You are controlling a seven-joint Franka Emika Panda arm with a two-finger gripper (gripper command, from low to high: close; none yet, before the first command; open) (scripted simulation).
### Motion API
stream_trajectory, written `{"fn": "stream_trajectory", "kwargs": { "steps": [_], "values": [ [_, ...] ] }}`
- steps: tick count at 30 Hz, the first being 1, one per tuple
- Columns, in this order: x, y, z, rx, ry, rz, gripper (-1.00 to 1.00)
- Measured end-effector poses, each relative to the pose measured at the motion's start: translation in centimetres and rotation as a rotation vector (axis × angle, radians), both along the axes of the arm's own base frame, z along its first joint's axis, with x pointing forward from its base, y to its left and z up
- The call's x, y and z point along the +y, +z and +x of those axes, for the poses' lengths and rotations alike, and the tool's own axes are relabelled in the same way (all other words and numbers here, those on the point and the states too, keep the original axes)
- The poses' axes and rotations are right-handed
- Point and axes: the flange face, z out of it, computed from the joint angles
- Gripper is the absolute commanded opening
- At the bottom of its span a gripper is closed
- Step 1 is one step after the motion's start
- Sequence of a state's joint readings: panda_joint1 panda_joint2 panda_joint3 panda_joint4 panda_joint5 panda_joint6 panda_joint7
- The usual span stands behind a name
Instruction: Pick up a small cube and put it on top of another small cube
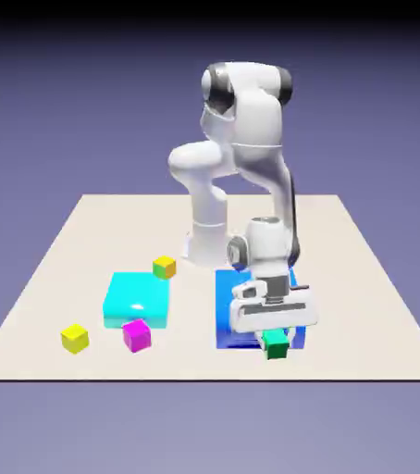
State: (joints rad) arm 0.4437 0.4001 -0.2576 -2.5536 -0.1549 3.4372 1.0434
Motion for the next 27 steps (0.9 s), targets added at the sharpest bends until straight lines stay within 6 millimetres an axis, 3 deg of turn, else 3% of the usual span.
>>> {"fn": "stream_trajectory", "kwargs": {
  "steps": [6,10,14,16,24,25,27],
  "values": [
    [-12.9,2.4,-2.0,-0.005,-0.168,-0.014,-1.00],
    [-20.2,3.6,-5.6,-0.001,-0.283,-0.009,-1.00],
    [-26.0,4.6,-10.4,0.003,-0.398,0.007,-1.00],
    [-26.3,4.6,-10.7,0.004,-0.404,0.009,-1.00],
    [-26.9,-1.4,-8.6,0.004,-0.405,0.009,-1.00],
    [-26.9,-1.8,-8.5,0.004,-0.404,0.009,1.00],
    [-26.9,-1.8,-8.5,0.004,-0.405,0.008,1.00]
  ]
}}
